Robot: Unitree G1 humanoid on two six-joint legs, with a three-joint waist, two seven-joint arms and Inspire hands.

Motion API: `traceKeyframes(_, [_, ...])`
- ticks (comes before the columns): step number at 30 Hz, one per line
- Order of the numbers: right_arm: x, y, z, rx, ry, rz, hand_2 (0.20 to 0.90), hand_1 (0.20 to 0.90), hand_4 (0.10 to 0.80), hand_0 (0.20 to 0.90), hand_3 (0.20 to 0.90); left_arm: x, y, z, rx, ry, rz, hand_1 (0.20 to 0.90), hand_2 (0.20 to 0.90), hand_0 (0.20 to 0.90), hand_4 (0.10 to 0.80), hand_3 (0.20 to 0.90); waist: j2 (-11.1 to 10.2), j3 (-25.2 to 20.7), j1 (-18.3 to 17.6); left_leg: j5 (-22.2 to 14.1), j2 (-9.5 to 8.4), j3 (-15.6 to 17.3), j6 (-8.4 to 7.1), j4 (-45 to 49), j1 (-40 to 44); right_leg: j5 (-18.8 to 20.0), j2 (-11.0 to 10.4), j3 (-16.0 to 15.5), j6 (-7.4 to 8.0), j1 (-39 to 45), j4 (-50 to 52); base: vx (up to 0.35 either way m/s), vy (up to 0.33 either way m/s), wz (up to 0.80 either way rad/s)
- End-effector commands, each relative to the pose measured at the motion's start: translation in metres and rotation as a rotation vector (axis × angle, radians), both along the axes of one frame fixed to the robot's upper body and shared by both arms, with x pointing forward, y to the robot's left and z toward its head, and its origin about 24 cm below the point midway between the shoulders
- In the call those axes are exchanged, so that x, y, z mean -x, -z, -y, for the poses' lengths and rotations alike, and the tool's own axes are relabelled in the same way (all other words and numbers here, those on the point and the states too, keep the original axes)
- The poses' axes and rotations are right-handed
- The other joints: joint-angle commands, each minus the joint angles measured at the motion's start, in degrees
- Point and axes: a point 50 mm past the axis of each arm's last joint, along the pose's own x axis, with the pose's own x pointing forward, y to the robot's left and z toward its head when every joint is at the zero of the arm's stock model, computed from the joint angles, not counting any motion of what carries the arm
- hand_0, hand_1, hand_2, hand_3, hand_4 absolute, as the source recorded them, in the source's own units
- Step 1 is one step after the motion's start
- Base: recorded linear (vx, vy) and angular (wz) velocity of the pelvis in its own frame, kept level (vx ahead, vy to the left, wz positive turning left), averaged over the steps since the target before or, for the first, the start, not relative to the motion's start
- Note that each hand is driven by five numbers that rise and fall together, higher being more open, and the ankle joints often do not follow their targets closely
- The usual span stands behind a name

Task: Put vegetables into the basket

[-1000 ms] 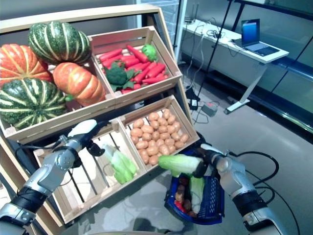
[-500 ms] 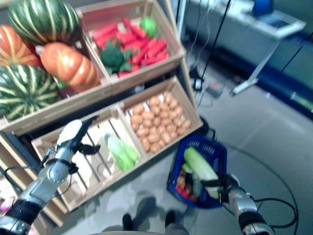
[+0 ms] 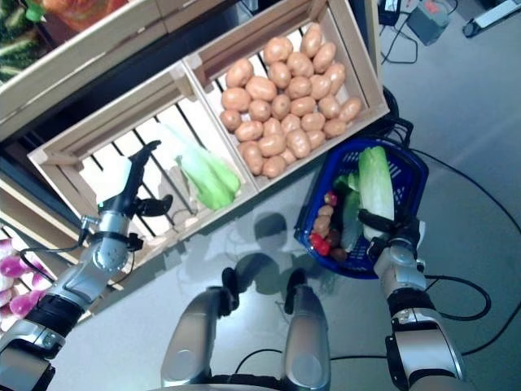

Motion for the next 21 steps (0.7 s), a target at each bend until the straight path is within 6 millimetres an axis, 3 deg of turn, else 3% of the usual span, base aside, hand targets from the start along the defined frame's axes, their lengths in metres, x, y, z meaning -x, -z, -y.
traceKeyframes(1, [-0.002, -0.058, 0.037, 0.080, 0.163, 0.234, 0.300, 0.300, 0.400, 0.300, 0.300, -0.001, -0.063, 0.015, 0.036, 0.094, 0.324, 0.900, 0.900, 0.900, 0.800, 0.900, 0.61, 0.05, 0.30, -9.42, -1.56, -0.17, 1.11, 8.18, -1.99, -3.56, -0.93, -4.33, -3.01, 1.80, 4.35, -0.010, -0.012, 0.06])
traceKeyframes(7, [-0.002, -0.077, 0.051, 0.122, 0.218, 0.240, 0.300, 0.300, 0.400, 0.300, 0.300, 0.001, -0.075, 0.017, 0.055, 0.112, 0.379, 0.900, 0.900, 0.900, 0.800, 0.900, 1.26, 0.16, 0.27, -12.22, -1.69, 0.09, 2.09, 16.84, -9.83, -6.49, -3.45, -3.31, -3.47, -7.08, 13.90, -0.013, -0.001, 0.06])
traceKeyframes(9, [-0.003, -0.087, 0.055, 0.146, 0.221, 0.243, 0.300, 0.300, 0.400, 0.300, 0.300, 0.002, -0.078, 0.018, 0.052, 0.121, 0.393, 0.900, 0.900, 0.900, 0.800, 0.900, 1.54, 0.18, 0.38, -12.44, -2.14, 0.01, 1.82, 17.22, -10.80, -6.54, -3.47, -2.62, -2.96, -8.52, 14.45, -0.010, 0.014, 0.03])
traceKeyframes(12, [-0.005, -0.094, 0.056, 0.147, 0.223, 0.239, 0.300, 0.300, 0.400, 0.300, 0.300, 0.002, -0.083, 0.020, 0.031, 0.129, 0.414, 0.900, 0.900, 0.900, 0.800, 0.900, 1.74, 0.18, 0.14, -12.94, -2.07, 0.21, 2.13, 19.78, -13.61, -7.05, -3.86, -2.06, -3.39, -11.57, 17.03, -0.018, 0.009, 0.03])
traceKeyframes(13, [-0.005, -0.094, 0.057, 0.149, 0.229, 0.225, 0.566, 0.566, 0.577, 0.566, 0.566, 0.001, -0.085, 0.020, 0.021, 0.132, 0.421, 0.900, 0.900, 0.900, 0.800, 0.900, 1.81, 0.18, 0.12, -13.11, -2.02, 0.29, 2.22, 20.22, -14.06, -7.15, -3.86, -1.86, -3.40, -12.20, 17.52, 0.030, 0.016, 0.03])
traceKeyframes(14, [-0.005, -0.093, 0.059, 0.145, 0.221, 0.200, 0.900, 0.900, 0.800, 0.900, 0.900, 0.000, -0.089, 0.021, 0.003, 0.131, 0.427, 0.900, 0.900, 0.900, 0.800, 0.900, 1.87, 0.18, 0.20, -13.23, -2.08, 0.23, 2.05, 19.71, -13.55, -7.04, -3.62, -1.62, -2.96, -11.95, 17.06, 0.000, 0.000, 0.00])
traceKeyframes(21, [-0.006, -0.090, 0.059, 0.154, 0.185, 0.180, 0.900, 0.900, 0.800, 0.900, 0.900, -0.006, -0.105, 0.013, -0.092, 0.095, 0.446, 0.900, 0.900, 0.900, 0.800, 0.900, 1.77, 0.18, -0.31, -13.39, -1.49, 0.84, 1.90, 19.14, -12.79, -6.85, -3.00, -0.93, -2.59, -11.94, 16.73, 0.010, 0.013, 0.00])
